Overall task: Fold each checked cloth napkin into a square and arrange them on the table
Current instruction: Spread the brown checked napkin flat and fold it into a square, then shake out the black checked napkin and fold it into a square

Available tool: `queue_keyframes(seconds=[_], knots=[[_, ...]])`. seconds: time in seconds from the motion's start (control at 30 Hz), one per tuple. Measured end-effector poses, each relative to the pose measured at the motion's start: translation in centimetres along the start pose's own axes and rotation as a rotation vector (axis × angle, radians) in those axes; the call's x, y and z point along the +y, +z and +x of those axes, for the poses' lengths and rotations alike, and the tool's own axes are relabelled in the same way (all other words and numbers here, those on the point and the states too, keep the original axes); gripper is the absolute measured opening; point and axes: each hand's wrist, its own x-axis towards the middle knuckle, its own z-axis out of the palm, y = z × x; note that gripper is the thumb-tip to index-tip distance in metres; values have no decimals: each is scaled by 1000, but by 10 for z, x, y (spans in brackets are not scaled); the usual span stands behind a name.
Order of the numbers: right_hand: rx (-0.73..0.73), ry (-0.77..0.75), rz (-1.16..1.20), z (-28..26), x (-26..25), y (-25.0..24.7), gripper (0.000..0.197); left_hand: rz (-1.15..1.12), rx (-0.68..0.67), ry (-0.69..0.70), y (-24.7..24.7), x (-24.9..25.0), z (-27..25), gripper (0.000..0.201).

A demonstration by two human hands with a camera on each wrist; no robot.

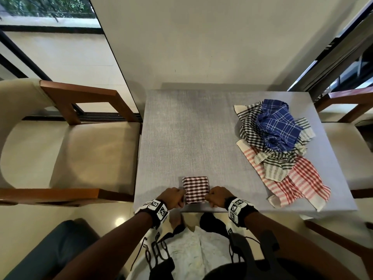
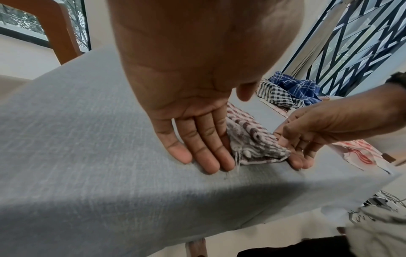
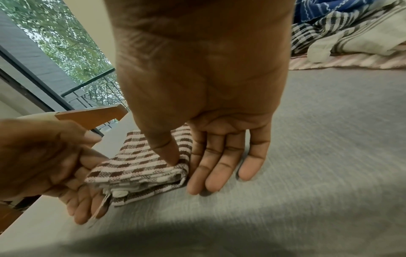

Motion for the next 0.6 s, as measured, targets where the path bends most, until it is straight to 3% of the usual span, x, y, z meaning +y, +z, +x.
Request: queue_keyframes(seconds=[0.4,0.53,0.6], knots=[[-78,-23,-72,-1,-2,-8,35,181,4,-56,-2,3,14,34],[-71,-1,-26,-2,-2,-16,47,151,26,-105,-13,5,11,58],[-36,26,-41,2,2,-29,53,188,65,-112,-28,6,11,55]])
